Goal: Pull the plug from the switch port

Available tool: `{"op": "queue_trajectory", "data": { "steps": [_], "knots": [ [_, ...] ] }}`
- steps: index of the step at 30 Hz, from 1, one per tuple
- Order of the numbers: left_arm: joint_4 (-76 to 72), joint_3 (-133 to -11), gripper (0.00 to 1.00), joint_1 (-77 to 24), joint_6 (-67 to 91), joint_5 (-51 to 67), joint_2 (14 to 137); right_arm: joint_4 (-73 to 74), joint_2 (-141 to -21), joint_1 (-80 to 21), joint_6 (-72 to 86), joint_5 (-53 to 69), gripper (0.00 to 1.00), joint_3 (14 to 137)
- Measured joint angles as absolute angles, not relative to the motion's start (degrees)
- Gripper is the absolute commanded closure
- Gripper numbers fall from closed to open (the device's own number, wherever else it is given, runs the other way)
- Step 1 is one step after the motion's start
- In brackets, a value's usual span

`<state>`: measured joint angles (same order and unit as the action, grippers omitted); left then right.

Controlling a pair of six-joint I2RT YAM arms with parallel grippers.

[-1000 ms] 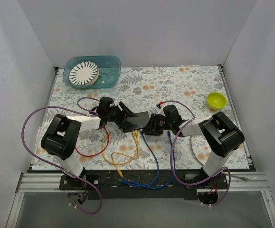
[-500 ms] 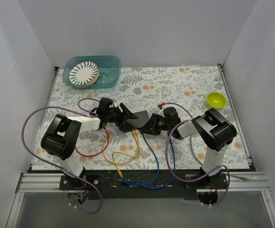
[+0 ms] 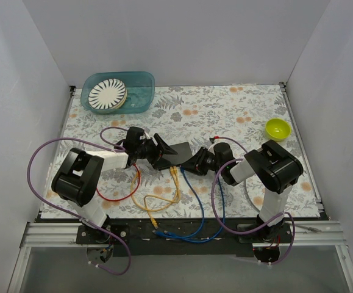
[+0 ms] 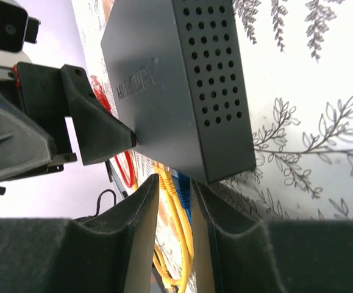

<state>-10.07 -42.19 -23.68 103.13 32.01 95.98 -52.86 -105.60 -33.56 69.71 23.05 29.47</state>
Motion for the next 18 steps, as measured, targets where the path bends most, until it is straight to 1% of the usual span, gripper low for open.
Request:
{"op": "queue_trajectory", "data": {
  "steps": [5,8,9,12,18],
  "knots": [
    [-10.74,-41.6,0.37,-23.68,103.07,32.36,95.77,-52.16,-107.11,-33.52,70.19,22.9,0.7,31.18],
    [-11.07,-41.39,0.37,-23.64,103.07,32.42,95.72,-51.42,-107.22,-33.5,69.97,23.22,0.8,31.46],
    [-11.18,-41.23,0.37,-23.62,103.07,32.49,95.66,-51.05,-107.24,-33.5,69.97,23.16,0.88,31.51],
    [-11.22,-40.95,0.37,-23.57,103.07,32.64,95.42,-50.87,-107.31,-33.43,69.63,23.31,0.99,31.53],
    [-11.25,-40.86,0.37,-23.44,103.07,32.97,95.35,-49.5,-107.28,-33.34,67.59,24.23,0.99,32.56]
  ]
}}
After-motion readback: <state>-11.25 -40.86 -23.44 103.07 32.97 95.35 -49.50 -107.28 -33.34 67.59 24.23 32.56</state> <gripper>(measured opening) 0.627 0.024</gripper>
